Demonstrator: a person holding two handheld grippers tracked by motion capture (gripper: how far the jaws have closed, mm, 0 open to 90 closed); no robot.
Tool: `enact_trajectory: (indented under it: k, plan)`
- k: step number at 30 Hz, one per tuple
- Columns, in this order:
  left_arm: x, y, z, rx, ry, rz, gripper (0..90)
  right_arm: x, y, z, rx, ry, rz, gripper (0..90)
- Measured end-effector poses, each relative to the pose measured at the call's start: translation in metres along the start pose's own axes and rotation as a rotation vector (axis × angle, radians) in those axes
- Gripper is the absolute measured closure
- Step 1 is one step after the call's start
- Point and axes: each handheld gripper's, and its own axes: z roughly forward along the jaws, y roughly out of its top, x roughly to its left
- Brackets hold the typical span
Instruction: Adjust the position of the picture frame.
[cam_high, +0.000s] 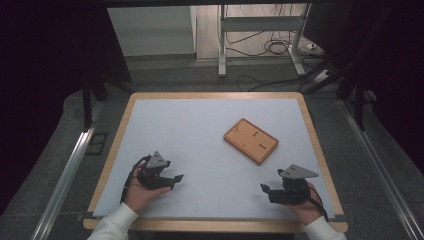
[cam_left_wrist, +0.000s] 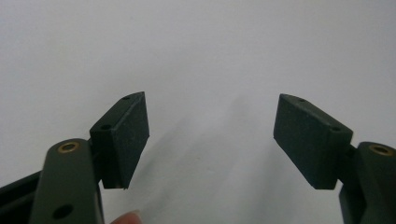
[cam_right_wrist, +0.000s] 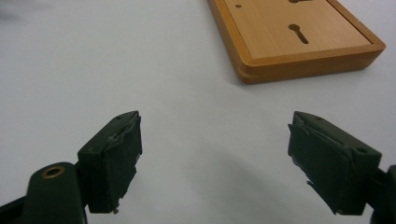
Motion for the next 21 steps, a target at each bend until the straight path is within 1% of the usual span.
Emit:
enact_trajectory:
  k: [2,5,8,9,10,12,16,17,18,19,20,21]
  plan:
    - [0.000,0.001,0.000,-0.004,0.000,0.010,26.1,0.001,0.000,0.000,0.003,0.003,-0.008,17.8]
    - [0.002,0.000,0.004,0.012,-0.003,0.018,25.9,0.000,0.000,0.001,0.005,0.008,-0.021,19.9]
    - [0.003,0.000,0.006,0.017,-0.006,0.014,25.7,-0.004,0.000,0.002,-0.002,0.046,-0.005,23.4]
    - [0.003,0.000,0.006,0.015,-0.007,0.013,25.7,-0.005,0.001,0.004,-0.004,0.057,0.001,23.4]
    - [0.003,0.000,0.006,0.011,-0.008,0.012,25.7,-0.006,0.001,0.005,-0.004,0.058,0.009,23.6]
    - [0.003,0.001,0.006,0.010,-0.009,0.010,25.6,-0.007,0.002,0.008,-0.002,0.066,0.006,24.1]
    - [0.002,0.001,0.008,0.017,-0.016,0.012,25.1,-0.008,0.010,0.014,0.006,0.058,-0.027,25.7]
    - [0.001,0.002,0.008,0.018,-0.018,0.015,25.0,-0.007,0.016,0.017,0.012,0.037,-0.052,25.8]
    - [0.001,0.002,0.008,0.018,-0.018,0.015,24.9,-0.007,0.016,0.017,0.012,0.037,-0.052,25.8]
    - [0.001,0.002,0.008,0.015,-0.018,0.016,24.9,-0.007,0.019,0.019,0.015,0.032,-0.062,25.8]
    - [0.001,0.002,0.007,0.014,-0.019,0.015,24.9,-0.007,0.022,0.021,0.016,0.029,-0.066,25.9]
    - [0.002,0.002,0.006,0.012,-0.018,0.014,24.9,-0.008,0.031,0.026,0.013,0.018,-0.080,26.3]
